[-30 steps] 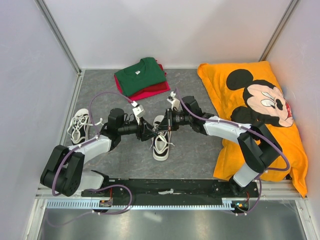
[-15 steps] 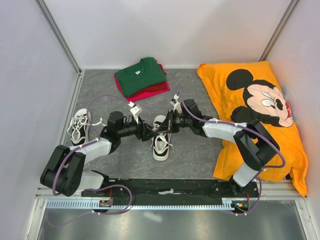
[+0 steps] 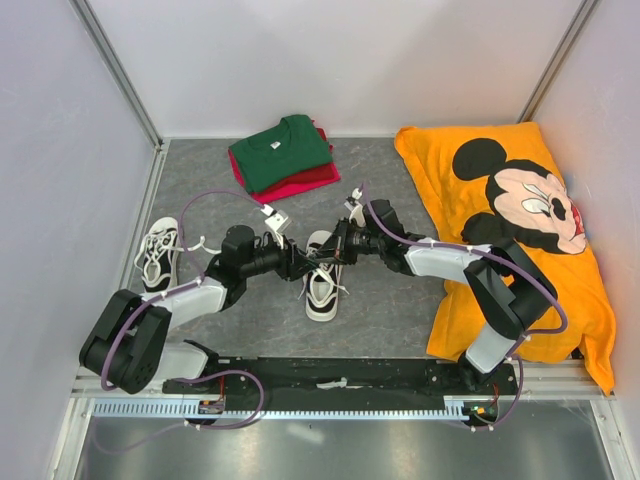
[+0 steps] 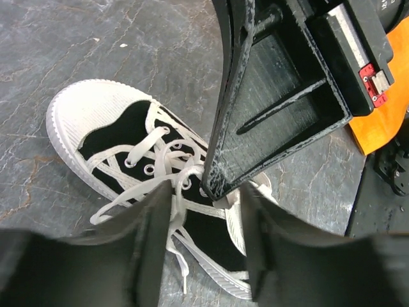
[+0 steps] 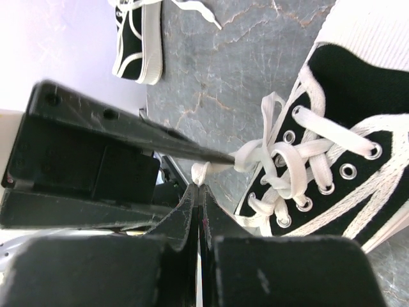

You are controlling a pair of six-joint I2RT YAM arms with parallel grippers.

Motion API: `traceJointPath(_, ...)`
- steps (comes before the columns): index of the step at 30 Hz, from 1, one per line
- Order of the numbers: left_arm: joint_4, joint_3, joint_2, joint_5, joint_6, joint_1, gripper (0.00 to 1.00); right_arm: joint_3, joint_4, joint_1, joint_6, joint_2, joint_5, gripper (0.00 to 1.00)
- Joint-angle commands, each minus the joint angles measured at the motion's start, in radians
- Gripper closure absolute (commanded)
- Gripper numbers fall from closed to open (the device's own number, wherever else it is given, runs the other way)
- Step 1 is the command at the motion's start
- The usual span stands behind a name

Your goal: Tie the shoes

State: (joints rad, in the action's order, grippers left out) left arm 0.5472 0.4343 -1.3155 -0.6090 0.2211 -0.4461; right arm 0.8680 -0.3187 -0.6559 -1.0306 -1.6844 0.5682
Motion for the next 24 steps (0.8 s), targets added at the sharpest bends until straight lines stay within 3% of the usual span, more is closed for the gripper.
traceJointPath(1,0.002,-0.008,0.024,0.087,-0.002,0.001,0.60,-0.012,-0.043,0.001,-0.039,0.005,0.013,1.00)
traceJointPath(6,-0.015,-0.011,0.042,0.080,-0.026,0.007,0.82,-0.030,-0.028,0.015,-0.022,0.025,0.016,1.00)
traceJointPath(7,-0.018,-0.012,0.045,0.072,-0.034,0.009,0.91,-0.029,-0.016,0.016,-0.016,0.026,0.016,1.00)
traceJointPath(10,-0.027,-0.012,0.050,0.066,-0.055,0.014,0.98,-0.027,-0.002,0.025,-0.005,0.031,0.018,1.00)
traceJointPath(12,-0.033,-0.012,0.055,0.058,-0.068,0.017,0.98,-0.027,0.009,0.032,0.003,0.035,0.019,0.99)
traceJointPath(15,-0.043,-0.011,0.056,0.043,-0.098,0.018,0.98,-0.021,0.009,0.039,0.017,0.038,0.036,0.79)
traceJointPath(16,-0.047,-0.008,0.056,0.037,-0.115,0.018,0.98,-0.011,0.012,0.044,0.026,0.040,0.047,0.64)
traceJointPath(17,-0.052,-0.005,0.056,0.032,-0.124,0.018,0.98,0.000,0.023,0.047,0.061,0.041,0.059,0.59)
traceJointPath(21,-0.093,0.017,0.055,-0.008,-0.181,0.018,0.98,0.097,0.125,0.099,0.246,0.043,0.100,0.53)
traceJointPath(24,-0.137,0.043,0.047,-0.032,-0.218,0.018,0.98,0.196,0.275,0.116,0.453,0.025,0.093,0.55)
